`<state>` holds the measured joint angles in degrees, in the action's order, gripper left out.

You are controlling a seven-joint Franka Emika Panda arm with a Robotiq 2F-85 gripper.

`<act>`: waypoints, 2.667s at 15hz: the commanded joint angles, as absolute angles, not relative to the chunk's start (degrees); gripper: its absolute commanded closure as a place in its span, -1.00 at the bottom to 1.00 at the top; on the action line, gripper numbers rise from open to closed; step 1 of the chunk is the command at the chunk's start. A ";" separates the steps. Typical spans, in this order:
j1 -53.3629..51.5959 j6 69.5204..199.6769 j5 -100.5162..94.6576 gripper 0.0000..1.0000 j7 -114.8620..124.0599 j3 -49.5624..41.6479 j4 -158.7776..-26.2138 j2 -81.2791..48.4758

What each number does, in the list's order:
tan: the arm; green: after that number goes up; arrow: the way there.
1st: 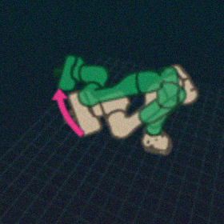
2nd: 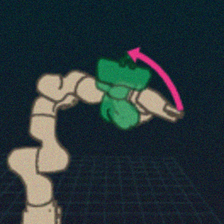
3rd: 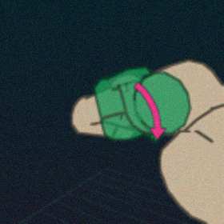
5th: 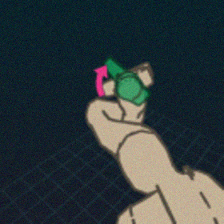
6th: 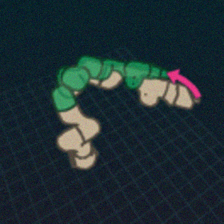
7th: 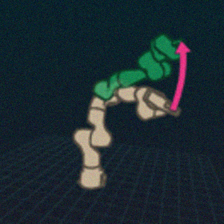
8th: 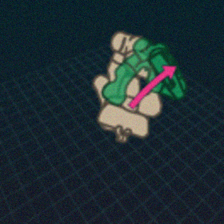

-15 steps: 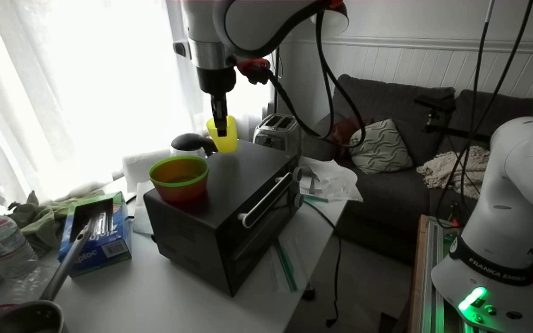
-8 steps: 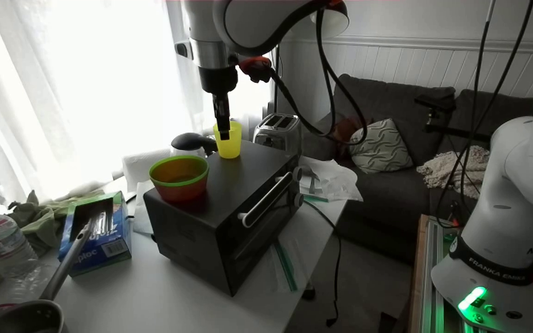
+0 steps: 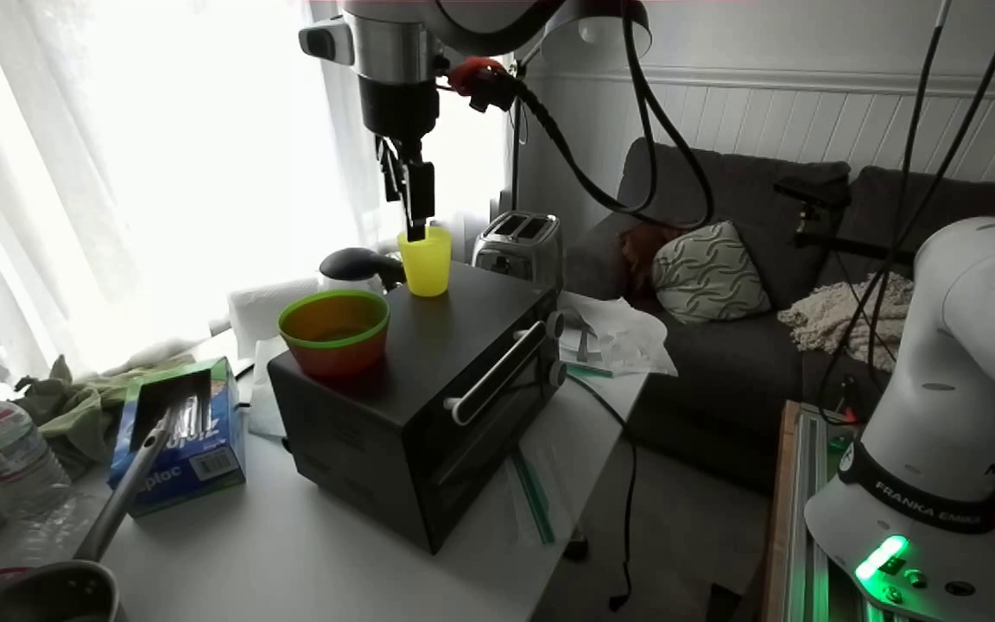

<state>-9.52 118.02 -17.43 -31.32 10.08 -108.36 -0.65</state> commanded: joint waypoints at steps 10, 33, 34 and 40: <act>-12.27 118.41 -8.92 -1.00 -65.09 12.58 -111.49 -1.17; -12.25 117.46 -1.83 0.96 -77.89 13.94 -110.05 -4.99; -12.31 117.87 -1.92 0.94 -77.65 13.99 -109.97 -5.03; -12.26 120.47 -1.42 0.98 -77.15 14.19 -110.00 -4.59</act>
<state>-12.21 119.15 -3.02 -76.81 14.07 -110.13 -4.96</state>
